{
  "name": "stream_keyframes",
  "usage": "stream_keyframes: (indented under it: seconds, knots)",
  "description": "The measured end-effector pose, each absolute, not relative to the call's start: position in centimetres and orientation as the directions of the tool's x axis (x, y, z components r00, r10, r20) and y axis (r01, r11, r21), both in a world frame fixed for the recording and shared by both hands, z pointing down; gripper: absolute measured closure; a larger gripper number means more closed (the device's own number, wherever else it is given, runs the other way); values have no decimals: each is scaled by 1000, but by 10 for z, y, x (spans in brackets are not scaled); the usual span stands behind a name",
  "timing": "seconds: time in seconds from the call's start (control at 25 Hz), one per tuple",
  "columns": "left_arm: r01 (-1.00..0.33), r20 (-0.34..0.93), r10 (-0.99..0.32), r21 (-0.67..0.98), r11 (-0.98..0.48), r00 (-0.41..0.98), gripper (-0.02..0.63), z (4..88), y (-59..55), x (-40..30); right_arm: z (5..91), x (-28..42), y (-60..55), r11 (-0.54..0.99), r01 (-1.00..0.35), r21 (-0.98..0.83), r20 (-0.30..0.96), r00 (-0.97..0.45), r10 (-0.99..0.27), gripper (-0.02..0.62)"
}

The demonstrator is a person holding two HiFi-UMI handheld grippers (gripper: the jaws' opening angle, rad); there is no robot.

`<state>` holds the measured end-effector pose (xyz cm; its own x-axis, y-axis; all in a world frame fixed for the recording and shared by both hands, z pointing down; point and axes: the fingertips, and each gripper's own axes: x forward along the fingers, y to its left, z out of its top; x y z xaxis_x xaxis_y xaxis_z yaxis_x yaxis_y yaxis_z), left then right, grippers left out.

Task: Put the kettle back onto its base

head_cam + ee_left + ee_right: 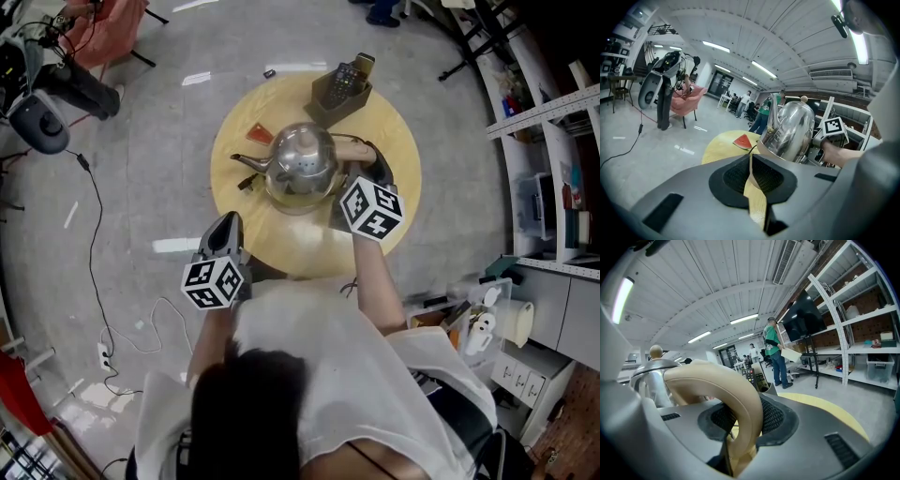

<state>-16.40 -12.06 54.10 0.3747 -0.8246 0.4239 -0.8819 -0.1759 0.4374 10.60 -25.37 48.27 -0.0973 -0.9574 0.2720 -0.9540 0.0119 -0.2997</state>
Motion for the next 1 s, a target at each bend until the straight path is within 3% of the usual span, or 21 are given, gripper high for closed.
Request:
stream_keyframes:
  seconds: [1.0]
  knots:
    - [-887, 443, -822, 435, -152, 358, 568, 550, -113, -167, 509, 109, -248, 7, -949, -315, 301, -107, -948, 469]
